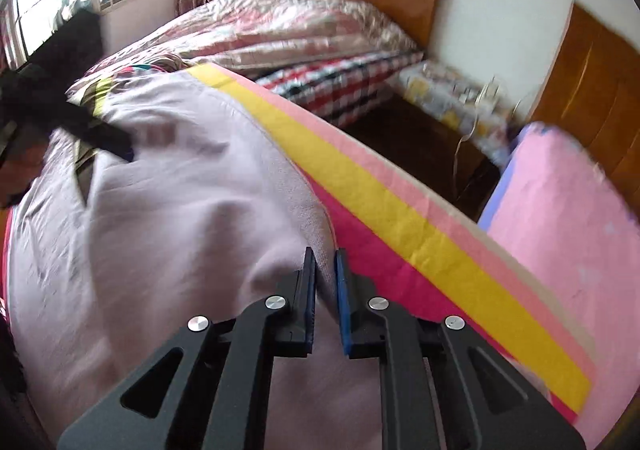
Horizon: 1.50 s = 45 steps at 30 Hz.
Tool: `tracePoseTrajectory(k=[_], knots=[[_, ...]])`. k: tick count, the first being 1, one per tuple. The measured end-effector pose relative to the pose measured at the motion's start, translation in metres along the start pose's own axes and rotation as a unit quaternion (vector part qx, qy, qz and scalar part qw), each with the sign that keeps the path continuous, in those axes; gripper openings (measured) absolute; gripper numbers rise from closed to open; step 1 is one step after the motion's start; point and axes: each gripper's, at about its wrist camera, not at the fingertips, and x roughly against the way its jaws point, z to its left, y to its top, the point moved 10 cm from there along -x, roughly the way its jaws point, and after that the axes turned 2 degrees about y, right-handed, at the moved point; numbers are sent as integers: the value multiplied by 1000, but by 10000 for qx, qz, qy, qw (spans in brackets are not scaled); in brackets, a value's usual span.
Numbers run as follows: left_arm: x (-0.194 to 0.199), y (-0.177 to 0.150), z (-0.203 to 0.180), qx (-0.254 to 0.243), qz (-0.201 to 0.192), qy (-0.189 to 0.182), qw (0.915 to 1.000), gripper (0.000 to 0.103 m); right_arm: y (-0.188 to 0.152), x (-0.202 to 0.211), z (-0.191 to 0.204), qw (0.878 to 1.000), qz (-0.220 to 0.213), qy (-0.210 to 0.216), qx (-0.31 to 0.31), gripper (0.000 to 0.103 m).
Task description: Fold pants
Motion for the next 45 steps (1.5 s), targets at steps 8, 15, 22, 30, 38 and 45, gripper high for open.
tracePoseTrajectory(k=[8,15,22,30,38,45], knots=[[29,-55,1,137,-271,-362,9989,67,-78,125,155,9910,-972,-911,-87,13],[28,-131,36,-728,-311,262,9965,17,-163,132,177,9658,-1108,-628,-2260,54],[36,-135,47,-677,-493,-189,9963,35,-233,179,95,8595,-1603,-916,-4767,58],[32,-135,62,-346,-507,-345,9975,63,-268,159,9,7740,-1658,-897,-6044,56],[48,-101,83,84,-736,-317,9967,74,-296,149,-14,7397,-1656,-910,-6459,26],[46,-92,86,-76,-678,-38,9977,71,-301,147,-11,7380,-1541,-853,-6515,40]])
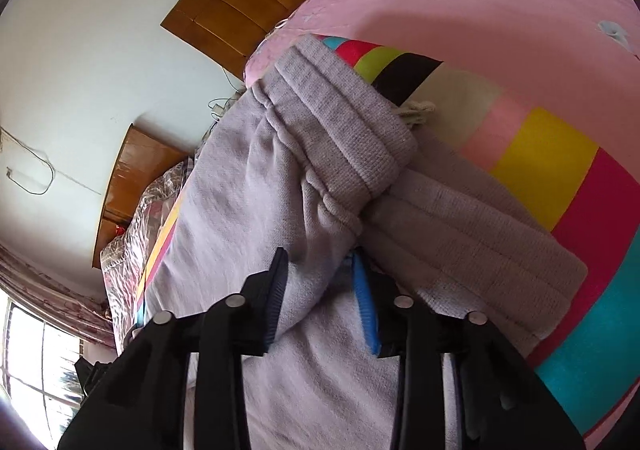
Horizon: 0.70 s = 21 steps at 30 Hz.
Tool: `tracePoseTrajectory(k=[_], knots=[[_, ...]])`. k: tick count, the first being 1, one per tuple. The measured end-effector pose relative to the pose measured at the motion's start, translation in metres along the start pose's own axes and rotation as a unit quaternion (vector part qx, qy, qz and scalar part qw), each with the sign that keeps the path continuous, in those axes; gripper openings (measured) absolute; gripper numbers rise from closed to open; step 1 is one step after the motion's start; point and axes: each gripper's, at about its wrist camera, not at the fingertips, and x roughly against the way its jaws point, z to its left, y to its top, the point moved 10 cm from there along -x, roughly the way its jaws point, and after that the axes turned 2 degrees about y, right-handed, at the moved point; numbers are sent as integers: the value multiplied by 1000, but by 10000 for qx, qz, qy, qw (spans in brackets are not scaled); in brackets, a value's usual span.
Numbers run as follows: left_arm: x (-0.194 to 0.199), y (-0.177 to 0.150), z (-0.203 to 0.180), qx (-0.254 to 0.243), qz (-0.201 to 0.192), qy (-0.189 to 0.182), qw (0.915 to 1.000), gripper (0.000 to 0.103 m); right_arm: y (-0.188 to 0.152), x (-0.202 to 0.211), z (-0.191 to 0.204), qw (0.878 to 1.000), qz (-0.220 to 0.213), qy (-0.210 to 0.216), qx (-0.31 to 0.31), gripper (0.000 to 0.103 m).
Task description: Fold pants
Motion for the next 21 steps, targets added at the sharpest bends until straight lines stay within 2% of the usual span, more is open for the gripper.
tracePoseTrajectory(k=[1,3,7,9,10,11,12,14,16,19,21], knots=[[-3,0,-1,-51,-10,120,9999,68,-9,9,2,10000,-6,13,33,47],[-4,1,-1,-75,4,340,9994,55,-11,8,7,9999,25,27,97,52],[0,1,-3,-118,58,383,9992,50,-14,15,7,10000,21,-21,75,51],[-2,2,-3,-256,43,537,9982,34,-14,16,6,10000,46,-45,26,50],[-3,4,-2,-286,37,541,9981,26,-13,16,5,9999,42,-94,22,44],[-3,3,-3,-329,17,521,9981,12,-12,14,7,9998,42,-140,107,31],[-2,3,-3,-408,-37,503,9979,7,-12,11,5,9997,38,-212,140,15],[4,9,-10,-578,-109,455,9972,6,-8,14,7,10000,-17,-51,77,11],[25,34,-35,-833,-268,273,9958,6,13,25,31,9992,-176,147,317,10],[68,93,-84,-1036,-640,64,9925,6,62,43,90,9948,-429,383,846,10],[90,116,-102,-979,-766,-147,9921,6,89,51,122,9916,-550,486,1062,10]])
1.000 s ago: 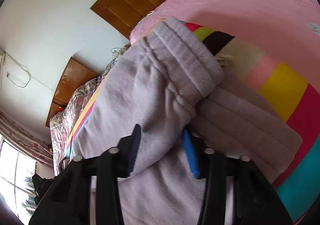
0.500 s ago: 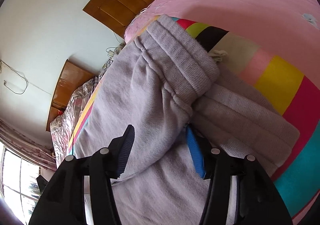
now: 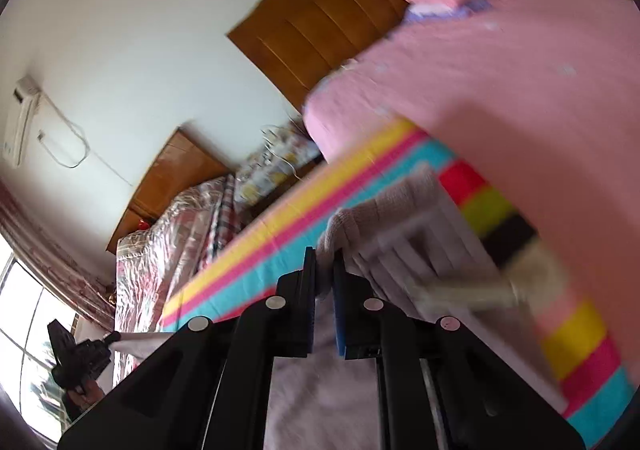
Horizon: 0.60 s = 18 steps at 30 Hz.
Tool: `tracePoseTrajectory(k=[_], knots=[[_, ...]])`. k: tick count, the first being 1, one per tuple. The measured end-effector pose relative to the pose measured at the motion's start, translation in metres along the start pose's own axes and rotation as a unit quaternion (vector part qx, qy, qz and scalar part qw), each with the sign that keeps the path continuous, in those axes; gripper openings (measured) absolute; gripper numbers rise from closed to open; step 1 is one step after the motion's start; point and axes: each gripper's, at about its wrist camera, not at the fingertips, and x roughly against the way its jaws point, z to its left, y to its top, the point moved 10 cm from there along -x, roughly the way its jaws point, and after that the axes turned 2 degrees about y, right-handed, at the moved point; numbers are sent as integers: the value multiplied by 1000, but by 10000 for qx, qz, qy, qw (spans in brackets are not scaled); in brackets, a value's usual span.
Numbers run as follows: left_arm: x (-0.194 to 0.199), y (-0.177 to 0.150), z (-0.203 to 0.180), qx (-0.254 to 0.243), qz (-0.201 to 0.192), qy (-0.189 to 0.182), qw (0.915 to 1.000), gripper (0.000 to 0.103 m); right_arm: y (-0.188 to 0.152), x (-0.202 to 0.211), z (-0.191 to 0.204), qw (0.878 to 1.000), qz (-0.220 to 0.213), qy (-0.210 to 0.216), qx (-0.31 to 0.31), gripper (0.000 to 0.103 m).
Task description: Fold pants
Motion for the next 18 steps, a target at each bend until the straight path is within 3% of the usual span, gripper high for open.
tracePoseTrajectory(k=[3,7,9,12,13,15,18], knots=[[42,-1,-17,-239,-325,-176,9990,6,12,32,30,9986,-295,329,301,10],[90,-87,-13,-1047,-572,-117,9928,9,-56,78,-18,9981,-218,565,90,10],[93,-154,3,-1273,-383,-304,9907,11,-114,88,-69,9994,82,267,-195,10],[56,-227,49,-1349,296,116,9904,12,-180,70,-129,9948,720,-189,-697,10],[41,-239,60,-1302,488,238,9900,12,-185,69,-135,9948,661,-124,-768,9],[27,-244,71,-1268,494,409,9899,11,-177,70,-132,9962,549,-167,-658,9],[39,-226,62,-970,232,119,9949,10,-161,80,-109,9986,414,-133,-305,9]])
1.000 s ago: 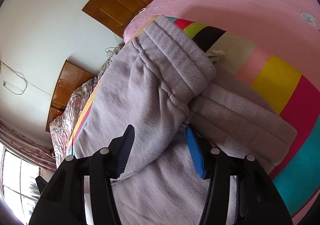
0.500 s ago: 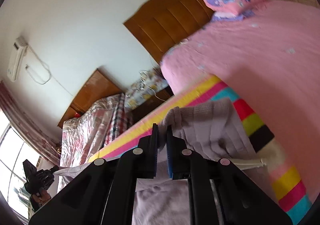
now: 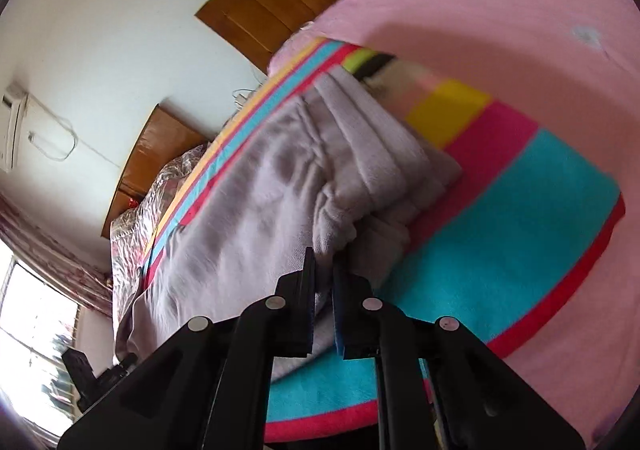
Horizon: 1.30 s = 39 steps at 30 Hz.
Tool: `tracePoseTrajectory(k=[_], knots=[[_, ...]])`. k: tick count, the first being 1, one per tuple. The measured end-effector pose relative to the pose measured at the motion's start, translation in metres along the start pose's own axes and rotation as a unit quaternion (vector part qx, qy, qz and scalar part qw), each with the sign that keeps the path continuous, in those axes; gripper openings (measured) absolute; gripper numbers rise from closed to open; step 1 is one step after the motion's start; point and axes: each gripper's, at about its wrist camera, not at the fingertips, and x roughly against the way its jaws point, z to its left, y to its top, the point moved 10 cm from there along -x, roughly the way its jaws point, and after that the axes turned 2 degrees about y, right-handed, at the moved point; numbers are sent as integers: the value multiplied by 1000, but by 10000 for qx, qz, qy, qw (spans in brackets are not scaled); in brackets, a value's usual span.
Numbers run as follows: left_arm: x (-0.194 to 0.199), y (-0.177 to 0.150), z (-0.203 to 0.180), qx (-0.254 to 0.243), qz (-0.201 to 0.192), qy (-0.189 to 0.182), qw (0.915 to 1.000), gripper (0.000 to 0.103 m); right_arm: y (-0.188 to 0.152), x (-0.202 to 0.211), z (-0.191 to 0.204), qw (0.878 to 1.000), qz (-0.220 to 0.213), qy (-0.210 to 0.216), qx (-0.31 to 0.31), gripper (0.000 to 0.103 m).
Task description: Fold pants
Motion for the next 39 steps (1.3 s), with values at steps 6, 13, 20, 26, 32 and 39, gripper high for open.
tracePoseTrajectory(k=[6,13,20,26,32,39], knots=[[45,-10,-13,-255,-190,72,9995,9,-12,-1,-18,9991,276,-306,31,9],[9,-60,10,149,435,284,9985,9,-19,2,-30,9994,197,-211,-200,8],[10,-57,17,330,430,203,9983,15,-35,3,-6,9990,232,135,-366,34],[10,-60,16,507,391,26,9979,24,-76,-6,29,9948,796,575,-264,34],[3,-62,13,496,391,48,9980,24,-101,-27,61,9901,1123,840,-60,34],[29,-55,1,198,-10,172,9997,8,-89,-8,75,9935,811,733,306,7]])
